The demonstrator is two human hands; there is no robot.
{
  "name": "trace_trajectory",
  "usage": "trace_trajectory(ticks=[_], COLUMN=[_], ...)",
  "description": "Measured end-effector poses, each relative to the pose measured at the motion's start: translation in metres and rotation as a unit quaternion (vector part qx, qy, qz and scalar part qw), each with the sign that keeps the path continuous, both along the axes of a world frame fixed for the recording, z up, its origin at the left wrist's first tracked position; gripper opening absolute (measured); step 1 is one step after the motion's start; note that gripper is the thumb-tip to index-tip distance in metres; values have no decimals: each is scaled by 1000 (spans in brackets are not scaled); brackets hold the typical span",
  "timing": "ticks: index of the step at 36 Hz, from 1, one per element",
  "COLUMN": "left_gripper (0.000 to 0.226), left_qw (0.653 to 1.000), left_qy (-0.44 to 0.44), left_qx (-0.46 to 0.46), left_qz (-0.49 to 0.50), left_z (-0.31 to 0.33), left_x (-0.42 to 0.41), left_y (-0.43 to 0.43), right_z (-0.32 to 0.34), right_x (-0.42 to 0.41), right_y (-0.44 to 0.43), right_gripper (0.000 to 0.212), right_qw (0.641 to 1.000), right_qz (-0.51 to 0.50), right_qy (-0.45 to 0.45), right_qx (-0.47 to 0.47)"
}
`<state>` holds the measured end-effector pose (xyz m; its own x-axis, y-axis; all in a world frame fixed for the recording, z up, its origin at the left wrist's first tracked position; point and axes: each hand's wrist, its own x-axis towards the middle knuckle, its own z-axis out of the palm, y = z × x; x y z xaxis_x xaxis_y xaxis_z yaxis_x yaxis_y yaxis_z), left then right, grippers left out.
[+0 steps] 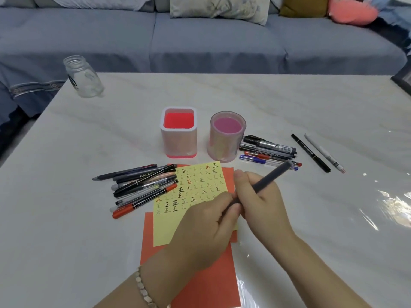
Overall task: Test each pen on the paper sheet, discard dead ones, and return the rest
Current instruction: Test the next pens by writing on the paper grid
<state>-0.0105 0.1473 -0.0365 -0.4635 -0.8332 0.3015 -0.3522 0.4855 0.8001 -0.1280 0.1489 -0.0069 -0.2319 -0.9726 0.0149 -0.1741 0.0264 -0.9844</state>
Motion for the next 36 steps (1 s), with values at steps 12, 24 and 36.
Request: trace_trajectory(ticks=[12,24,36], left_gripper=[17,26,43], left_qw=[979,922,937], left_qy=[-171,-292,-336], left_qx=[30,-171,-100], left_qz=[103,186,-16], left_z=[-17,-84,-90], left_x=[44,67,16], left_y=[-20,-25,-31], right_z=[-14,-57,-66], right_x=[-36,-44,-43], right_y=[5,9,-10], right_gripper=[32,25,28], right_qw=[997,994,991], right_qz=[-81,-79,-126], right_qy=[4,31,-16], right_qx=[9,63,47])
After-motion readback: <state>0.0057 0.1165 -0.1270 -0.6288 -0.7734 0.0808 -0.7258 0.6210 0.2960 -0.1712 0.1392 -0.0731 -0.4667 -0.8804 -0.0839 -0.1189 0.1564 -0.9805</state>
